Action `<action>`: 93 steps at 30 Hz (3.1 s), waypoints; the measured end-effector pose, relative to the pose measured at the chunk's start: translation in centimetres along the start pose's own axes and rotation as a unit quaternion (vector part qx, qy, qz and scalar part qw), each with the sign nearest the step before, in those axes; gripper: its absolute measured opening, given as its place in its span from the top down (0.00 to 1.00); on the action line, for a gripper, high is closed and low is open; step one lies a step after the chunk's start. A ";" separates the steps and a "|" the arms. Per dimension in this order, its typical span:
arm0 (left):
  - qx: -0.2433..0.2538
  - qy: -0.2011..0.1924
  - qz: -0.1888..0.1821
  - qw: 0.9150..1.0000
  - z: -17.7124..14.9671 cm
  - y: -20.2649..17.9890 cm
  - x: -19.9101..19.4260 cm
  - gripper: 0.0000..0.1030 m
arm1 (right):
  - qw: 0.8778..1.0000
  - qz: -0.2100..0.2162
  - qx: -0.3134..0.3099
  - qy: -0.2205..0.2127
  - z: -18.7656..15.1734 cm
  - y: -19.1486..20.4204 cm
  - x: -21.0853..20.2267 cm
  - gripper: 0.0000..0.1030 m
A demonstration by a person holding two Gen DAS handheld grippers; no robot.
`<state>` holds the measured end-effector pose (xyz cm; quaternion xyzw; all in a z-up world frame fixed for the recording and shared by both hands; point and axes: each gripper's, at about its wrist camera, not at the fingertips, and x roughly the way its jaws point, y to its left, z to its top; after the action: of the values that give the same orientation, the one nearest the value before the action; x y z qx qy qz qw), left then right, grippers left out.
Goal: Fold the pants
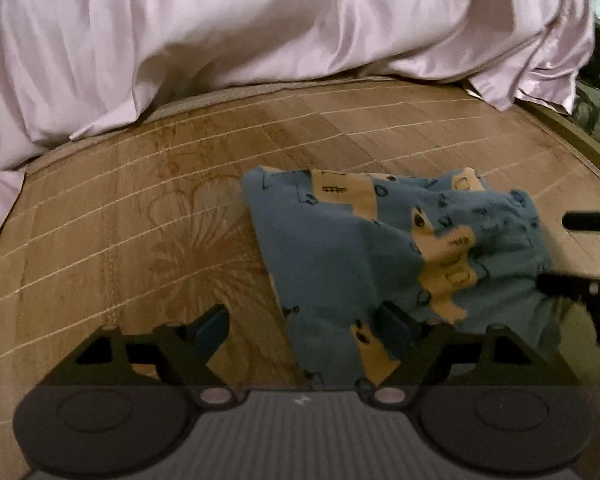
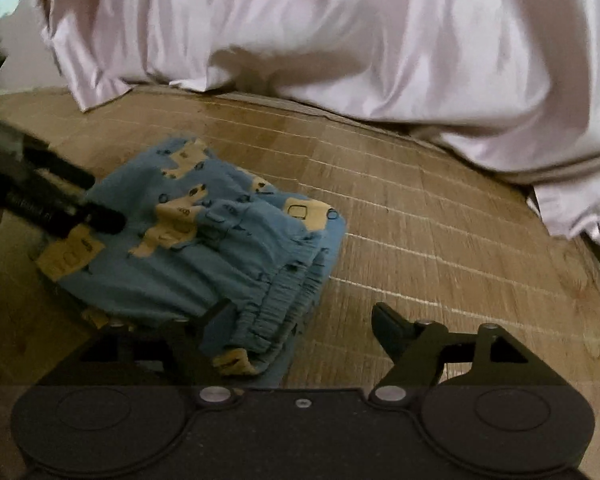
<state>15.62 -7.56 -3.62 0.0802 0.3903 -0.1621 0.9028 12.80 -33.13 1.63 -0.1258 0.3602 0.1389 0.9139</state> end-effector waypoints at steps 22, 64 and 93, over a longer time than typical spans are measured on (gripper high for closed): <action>-0.031 0.059 0.020 0.998 -3.0 -1.7 -3.7 0.01 | 0.995 -0.014 -0.073 0.060 0.2 0.5 -0.5 0.01; -0.070 0.060 -0.031 0.995 -4.2 -1.6 -6.0 0.00 | 0.993 0.062 0.100 -0.012 1.0 -5.7 -1.3 0.01; -0.119 0.057 -0.012 0.991 -3.1 -0.7 -3.3 0.00 | 0.966 0.148 0.202 -0.062 -0.1 -6.6 7.6 0.04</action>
<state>11.14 -6.64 -3.39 -0.0236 0.4583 -0.1208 0.8803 20.38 -38.08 -2.83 0.1250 0.3383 0.2047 0.9100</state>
